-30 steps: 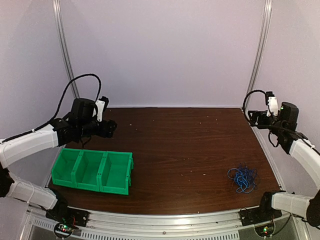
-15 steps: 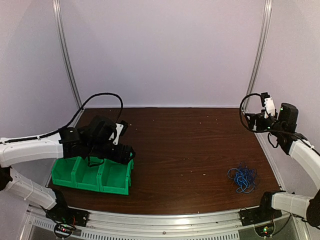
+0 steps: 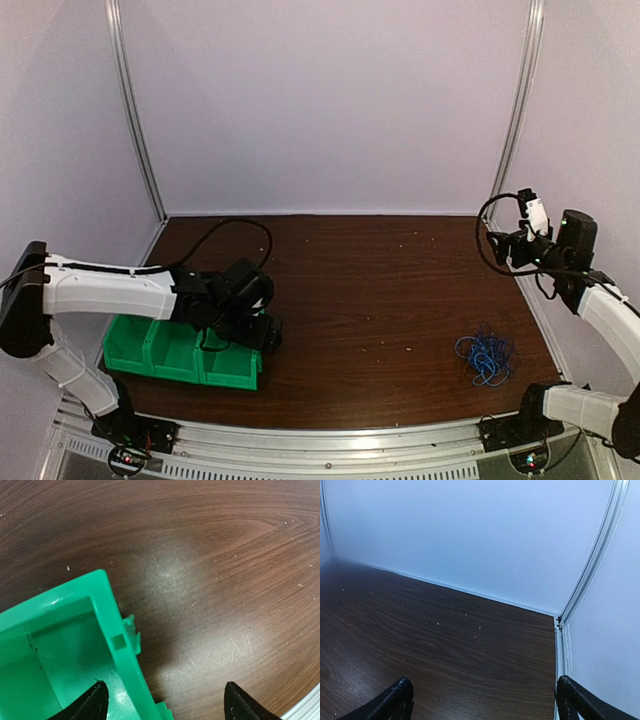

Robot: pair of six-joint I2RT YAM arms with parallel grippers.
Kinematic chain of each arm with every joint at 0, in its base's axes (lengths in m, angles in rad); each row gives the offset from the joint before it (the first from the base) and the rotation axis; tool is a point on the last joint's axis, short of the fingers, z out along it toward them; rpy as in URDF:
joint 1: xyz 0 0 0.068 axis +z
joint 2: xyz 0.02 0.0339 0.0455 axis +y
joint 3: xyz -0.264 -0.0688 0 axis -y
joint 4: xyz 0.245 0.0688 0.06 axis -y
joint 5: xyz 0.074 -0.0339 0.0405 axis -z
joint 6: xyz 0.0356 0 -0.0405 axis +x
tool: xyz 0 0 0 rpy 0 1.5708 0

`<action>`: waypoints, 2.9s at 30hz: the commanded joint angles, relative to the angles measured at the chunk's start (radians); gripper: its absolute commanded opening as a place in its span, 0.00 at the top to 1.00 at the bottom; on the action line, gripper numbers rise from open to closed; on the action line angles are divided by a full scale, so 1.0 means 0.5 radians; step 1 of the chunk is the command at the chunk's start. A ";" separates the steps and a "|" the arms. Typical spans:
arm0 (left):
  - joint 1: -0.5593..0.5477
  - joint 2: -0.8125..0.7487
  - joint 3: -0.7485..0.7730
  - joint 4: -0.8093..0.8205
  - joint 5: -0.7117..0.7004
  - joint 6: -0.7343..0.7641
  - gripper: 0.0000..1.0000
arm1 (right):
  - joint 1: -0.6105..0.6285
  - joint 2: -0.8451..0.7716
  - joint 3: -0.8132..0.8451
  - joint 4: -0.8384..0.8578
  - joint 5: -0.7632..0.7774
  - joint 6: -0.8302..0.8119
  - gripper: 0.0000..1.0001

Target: Untangle the cables

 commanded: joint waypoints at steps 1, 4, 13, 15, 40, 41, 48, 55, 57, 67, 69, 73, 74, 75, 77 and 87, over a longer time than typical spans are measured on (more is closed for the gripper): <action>-0.001 0.150 0.162 0.030 -0.049 0.032 0.19 | -0.010 -0.037 -0.027 0.057 -0.058 -0.026 0.00; 0.015 0.231 0.222 0.056 -0.037 0.102 0.21 | -0.012 -0.036 -0.035 0.066 -0.074 -0.027 0.00; 0.131 0.327 0.294 0.252 -0.065 0.493 0.25 | -0.014 -0.005 -0.062 0.104 -0.087 -0.025 0.00; 0.160 0.333 0.303 0.317 -0.086 0.614 0.26 | -0.014 -0.005 -0.067 0.111 -0.077 -0.018 0.00; 0.287 1.547 1.748 0.628 0.309 1.100 0.43 | -0.039 0.018 -0.040 0.105 0.105 -0.029 0.00; 0.291 1.600 1.827 0.614 0.315 1.118 0.43 | -0.041 0.043 0.013 0.038 0.139 -0.037 0.00; 0.317 1.728 2.172 0.486 0.419 1.109 0.33 | -0.041 0.196 0.404 -0.969 -0.116 -0.735 0.00; 0.232 1.251 2.050 0.291 0.252 1.133 0.15 | -0.036 -0.019 0.374 -1.936 -0.257 -1.531 0.00; 0.201 1.073 1.883 0.285 0.214 1.117 0.14 | -0.031 -0.016 0.332 -2.146 -0.189 -1.763 0.00; 0.174 0.405 0.910 0.597 0.283 0.946 0.18 | 0.259 0.328 0.138 -2.034 0.339 -1.861 0.05; 0.174 0.313 0.833 0.594 0.221 0.949 0.18 | 0.390 0.422 0.138 -1.955 0.428 -1.822 0.07; 0.174 0.162 0.693 0.592 0.123 0.950 0.18 | 0.767 0.623 0.135 -1.847 0.497 -1.648 0.25; 0.178 0.110 0.649 0.604 0.101 0.944 0.18 | 0.867 0.685 0.169 -1.833 0.466 -1.591 0.31; 0.175 0.070 0.599 0.628 0.091 0.940 0.18 | 0.960 0.752 0.221 -1.820 0.413 -1.529 0.38; 0.177 0.003 0.496 0.674 0.080 0.928 0.18 | 1.133 0.873 0.365 -1.795 0.283 -1.419 0.51; 0.177 -0.171 0.207 0.717 0.036 0.917 0.18 | 1.667 1.482 1.374 -2.121 -0.260 -1.244 0.59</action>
